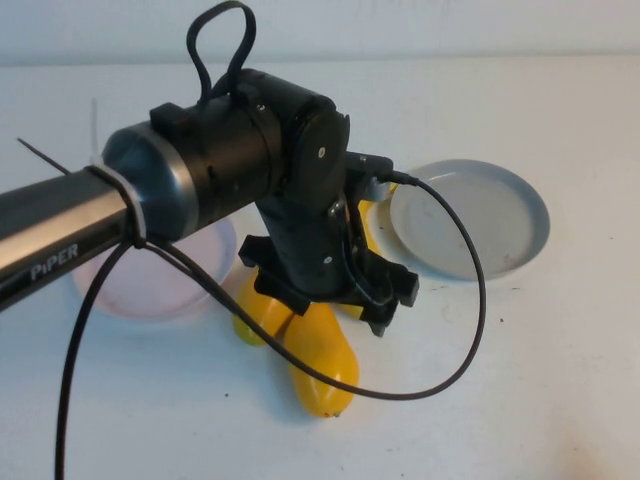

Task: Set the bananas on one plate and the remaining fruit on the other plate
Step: Put one type of fruit in the left plate

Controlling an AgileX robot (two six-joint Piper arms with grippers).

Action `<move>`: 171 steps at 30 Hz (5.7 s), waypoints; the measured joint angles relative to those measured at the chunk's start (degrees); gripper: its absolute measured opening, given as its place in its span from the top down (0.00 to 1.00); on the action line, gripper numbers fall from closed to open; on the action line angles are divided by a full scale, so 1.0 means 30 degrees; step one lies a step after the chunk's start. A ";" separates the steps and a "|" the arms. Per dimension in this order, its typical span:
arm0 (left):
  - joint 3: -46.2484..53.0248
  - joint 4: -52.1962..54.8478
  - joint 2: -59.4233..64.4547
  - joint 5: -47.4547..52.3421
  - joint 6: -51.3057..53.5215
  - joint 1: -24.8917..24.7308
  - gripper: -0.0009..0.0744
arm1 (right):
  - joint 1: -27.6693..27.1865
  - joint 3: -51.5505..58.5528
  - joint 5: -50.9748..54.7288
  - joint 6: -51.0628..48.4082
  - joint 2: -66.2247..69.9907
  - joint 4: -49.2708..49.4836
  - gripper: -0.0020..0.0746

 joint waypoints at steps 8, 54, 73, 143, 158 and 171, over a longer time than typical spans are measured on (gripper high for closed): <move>-0.0031 0.0970 0.0861 -0.0414 -0.3206 0.0000 0.10 | 0.0000 0.0000 0.0000 0.0000 0.0000 0.0000 0.99; -0.0040 0.0696 0.3201 0.0168 -0.0104 0.0614 0.29 | 0.0000 0.0000 0.0000 0.0000 0.0000 0.0000 0.99; -0.0153 0.3995 0.2485 -0.1677 0.2435 0.9380 0.29 | 0.0000 0.0000 0.0000 0.0000 0.0000 0.0000 0.99; -0.3880 0.0691 0.5374 0.0040 -0.0298 0.4118 0.26 | 0.0000 0.0000 0.0000 0.0000 0.0000 0.0000 0.99; -0.5810 0.2521 0.4364 0.0318 0.1063 0.6997 0.26 | 0.0000 0.0000 0.0000 0.0000 0.0000 0.0000 0.99; -0.5810 0.2710 0.5976 0.1099 0.1257 0.7718 0.11 | 0.0000 0.0000 0.0000 0.0000 0.0000 0.0000 0.99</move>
